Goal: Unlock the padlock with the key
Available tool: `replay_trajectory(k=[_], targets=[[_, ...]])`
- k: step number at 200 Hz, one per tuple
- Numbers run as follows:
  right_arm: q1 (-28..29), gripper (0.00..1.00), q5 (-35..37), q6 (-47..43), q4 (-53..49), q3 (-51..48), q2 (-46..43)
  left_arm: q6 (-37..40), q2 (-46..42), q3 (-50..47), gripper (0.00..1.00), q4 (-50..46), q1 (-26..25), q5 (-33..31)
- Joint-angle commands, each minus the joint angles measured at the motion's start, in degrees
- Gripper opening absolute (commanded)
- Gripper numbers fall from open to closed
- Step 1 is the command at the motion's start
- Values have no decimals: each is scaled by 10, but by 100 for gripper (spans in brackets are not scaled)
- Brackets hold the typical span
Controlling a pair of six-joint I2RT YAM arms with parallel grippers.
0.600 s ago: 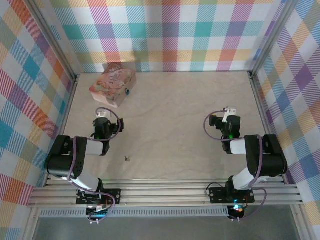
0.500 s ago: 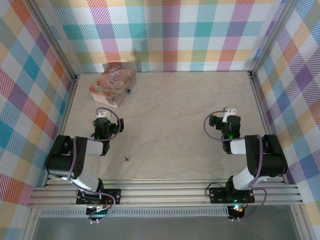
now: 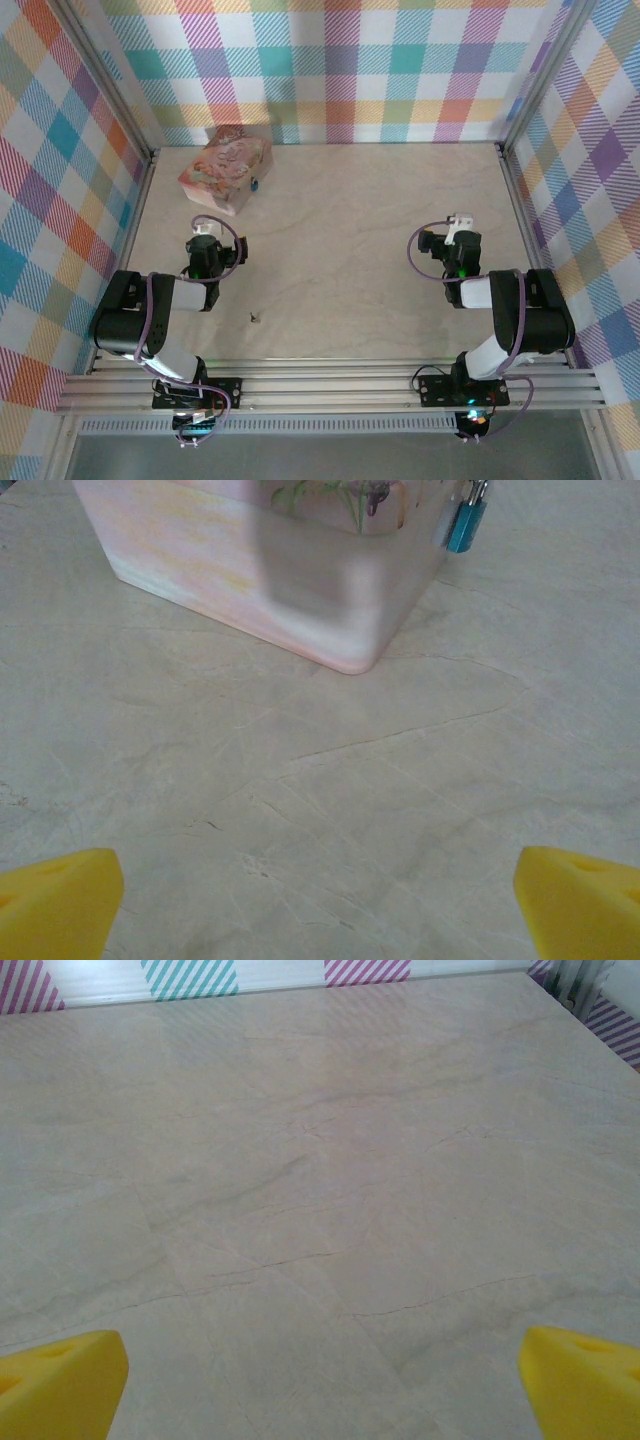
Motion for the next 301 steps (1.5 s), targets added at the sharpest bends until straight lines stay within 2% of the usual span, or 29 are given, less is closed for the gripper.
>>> replay_trajectory(k=[1,209,228,247,278,301], targets=[[5,100,2,0,6,5,-9,-6,-1,11,100,14,6,9],[4,100,-1,0,8,4,-10,-8,-5,14,100,7,7,6],[4,100,-21,-7,-26,13,-29,-26,-41,44,100,-71,7,-32],[4,100,-40,-17,-81,32,-55,-55,-76,122,100,-243,7,-71],[3,100,-55,-19,-226,89,-109,-149,-91,230,100,-399,21,-45],[3,100,-67,40,-361,165,-120,-224,-48,336,100,-506,30,-26]])
